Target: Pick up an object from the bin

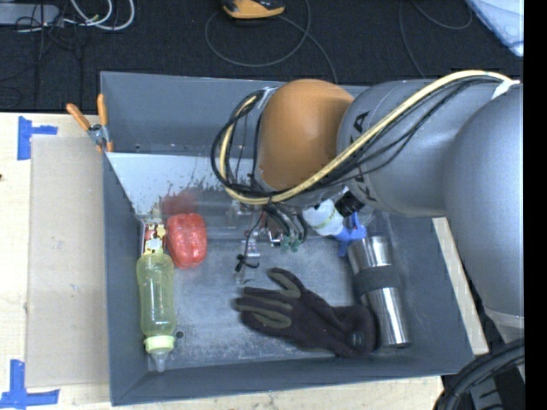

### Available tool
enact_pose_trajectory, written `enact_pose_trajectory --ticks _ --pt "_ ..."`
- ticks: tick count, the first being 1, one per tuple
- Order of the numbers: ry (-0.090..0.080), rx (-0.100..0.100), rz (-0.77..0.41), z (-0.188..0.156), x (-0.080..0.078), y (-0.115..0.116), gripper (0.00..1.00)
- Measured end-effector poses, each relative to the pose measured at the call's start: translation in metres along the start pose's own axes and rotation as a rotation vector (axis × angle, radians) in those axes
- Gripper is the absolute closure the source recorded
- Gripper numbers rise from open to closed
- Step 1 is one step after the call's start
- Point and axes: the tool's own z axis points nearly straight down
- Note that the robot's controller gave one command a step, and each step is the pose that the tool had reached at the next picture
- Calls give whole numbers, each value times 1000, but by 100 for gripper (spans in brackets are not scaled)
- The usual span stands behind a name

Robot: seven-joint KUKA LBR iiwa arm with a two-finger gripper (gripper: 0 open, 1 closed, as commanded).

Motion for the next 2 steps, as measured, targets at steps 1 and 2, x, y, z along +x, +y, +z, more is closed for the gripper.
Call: enact_pose_trajectory --ticks 1,2 --pt "-6 -1 2 -5 -1 -1 0" --pt "-13 -3 -101 23 7 -20 0"
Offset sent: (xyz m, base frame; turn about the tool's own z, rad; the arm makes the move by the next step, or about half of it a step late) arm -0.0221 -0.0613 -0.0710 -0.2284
